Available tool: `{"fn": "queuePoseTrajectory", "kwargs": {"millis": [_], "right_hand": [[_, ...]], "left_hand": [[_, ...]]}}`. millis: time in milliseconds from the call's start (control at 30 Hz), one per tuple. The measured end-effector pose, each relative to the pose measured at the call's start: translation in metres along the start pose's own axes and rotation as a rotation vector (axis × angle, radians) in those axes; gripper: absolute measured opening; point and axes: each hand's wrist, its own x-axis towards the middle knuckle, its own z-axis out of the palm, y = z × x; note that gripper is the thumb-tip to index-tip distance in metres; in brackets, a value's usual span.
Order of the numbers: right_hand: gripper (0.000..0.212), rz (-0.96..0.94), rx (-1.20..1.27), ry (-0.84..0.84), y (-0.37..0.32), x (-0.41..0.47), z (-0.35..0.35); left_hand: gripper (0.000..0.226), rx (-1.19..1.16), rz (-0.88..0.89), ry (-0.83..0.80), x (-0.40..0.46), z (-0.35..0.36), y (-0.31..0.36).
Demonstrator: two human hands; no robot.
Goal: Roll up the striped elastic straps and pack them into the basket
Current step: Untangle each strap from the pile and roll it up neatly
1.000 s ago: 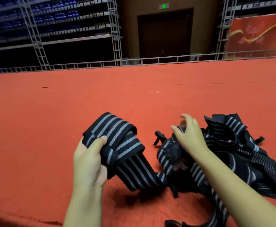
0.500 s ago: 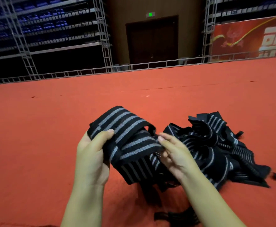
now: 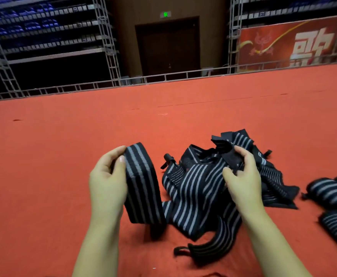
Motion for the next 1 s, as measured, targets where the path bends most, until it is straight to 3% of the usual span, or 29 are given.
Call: {"fn": "queuePoseTrajectory", "kwargs": {"millis": [133, 300, 400, 500, 567, 633, 733, 867, 933, 1000], "right_hand": [[0.063, -0.171, -0.082, -0.145, -0.038, -0.019, 0.000], [0.071, -0.315, -0.103, -0.349, -0.064, -0.053, 0.016], [0.074, -0.325, -0.018, -0.452, -0.067, -0.059, 0.022], [0.075, -0.271, 0.191, -0.573, -0.070, -0.064, 0.022], [0.078, -0.239, 0.265, -0.589, -0.067, -0.063, 0.023], [0.078, -0.216, 0.271, -0.540, -0.063, -0.060, 0.023], [0.059, -0.194, 0.236, -0.382, -0.058, -0.058, 0.024], [0.042, -0.279, -0.014, -0.209, -0.052, -0.046, 0.016], [0.036, -0.203, 0.034, -0.320, -0.053, -0.041, 0.012], [0.026, -0.042, 0.323, -0.525, -0.056, -0.041, 0.010]], "left_hand": [[0.060, 0.021, 0.133, -0.144, -0.023, 0.012, 0.014], [0.080, 0.112, 0.104, -0.334, -0.043, 0.024, 0.013], [0.068, 0.085, 0.036, -0.444, -0.052, 0.026, 0.009], [0.029, -0.111, -0.095, -0.521, -0.057, 0.027, 0.004], [0.029, -0.217, -0.163, -0.489, -0.057, 0.027, -0.002], [0.022, -0.185, -0.121, -0.463, -0.056, 0.028, -0.005], [0.025, -0.121, -0.097, -0.460, -0.058, 0.027, -0.009], [0.021, -0.160, -0.090, -0.479, -0.059, 0.024, -0.012], [0.025, -0.220, -0.092, -0.497, -0.058, 0.021, -0.012], [0.027, -0.255, -0.073, -0.527, -0.057, 0.019, -0.012]]}}
